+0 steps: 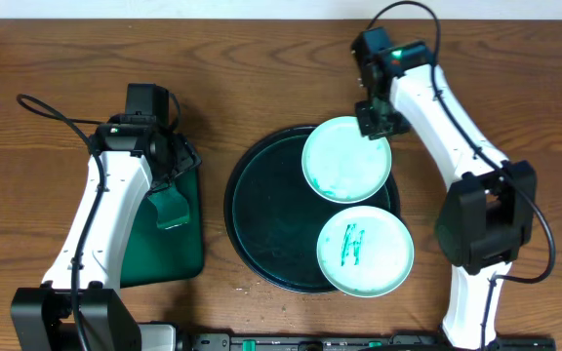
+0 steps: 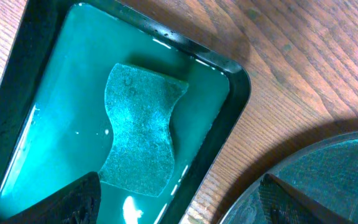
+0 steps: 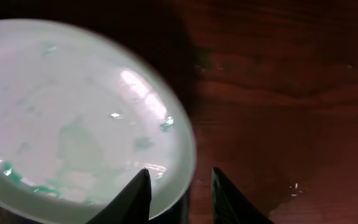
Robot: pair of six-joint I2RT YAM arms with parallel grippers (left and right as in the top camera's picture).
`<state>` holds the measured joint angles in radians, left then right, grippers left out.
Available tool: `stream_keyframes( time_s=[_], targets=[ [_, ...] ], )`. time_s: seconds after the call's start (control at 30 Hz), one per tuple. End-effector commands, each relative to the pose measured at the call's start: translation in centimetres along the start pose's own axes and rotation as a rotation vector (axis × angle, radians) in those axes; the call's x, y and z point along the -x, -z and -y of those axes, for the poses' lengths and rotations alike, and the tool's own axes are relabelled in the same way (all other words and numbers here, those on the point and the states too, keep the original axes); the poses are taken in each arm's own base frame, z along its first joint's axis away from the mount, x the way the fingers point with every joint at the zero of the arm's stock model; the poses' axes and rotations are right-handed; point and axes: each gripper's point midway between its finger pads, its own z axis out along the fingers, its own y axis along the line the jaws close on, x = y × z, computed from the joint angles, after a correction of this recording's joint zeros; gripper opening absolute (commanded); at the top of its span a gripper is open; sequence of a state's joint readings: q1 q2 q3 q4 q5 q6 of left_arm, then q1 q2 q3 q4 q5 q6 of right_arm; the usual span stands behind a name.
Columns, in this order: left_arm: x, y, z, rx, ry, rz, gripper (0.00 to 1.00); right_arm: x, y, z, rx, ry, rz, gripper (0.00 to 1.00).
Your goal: Clean dirty plates on tray and stack at the side
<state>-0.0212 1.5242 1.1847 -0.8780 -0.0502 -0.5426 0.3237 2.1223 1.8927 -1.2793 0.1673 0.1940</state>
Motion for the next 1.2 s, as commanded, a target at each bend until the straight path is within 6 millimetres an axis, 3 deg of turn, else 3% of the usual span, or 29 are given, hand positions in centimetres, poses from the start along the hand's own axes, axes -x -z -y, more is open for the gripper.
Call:
stream_keyframes(
  time_s=[0.0,0.33,1.17],
  targets=[
    [0.4,0.4,0.3,-0.020,0.000,0.007,0.82,-0.4,-1.0,0.3,-0.004,-0.015,-0.021,0.31],
    [0.4,0.4,0.3,-0.020,0.000,0.006,0.82,-0.9,-3.2,-0.2,0.009,-0.017,-0.031,0.29],
    [0.2,0.4,0.2,-0.014,-0.001,-0.002,0.82,-1.1,-4.9,0.4,0.035,-0.056,-0.046,0.29]
  ],
)
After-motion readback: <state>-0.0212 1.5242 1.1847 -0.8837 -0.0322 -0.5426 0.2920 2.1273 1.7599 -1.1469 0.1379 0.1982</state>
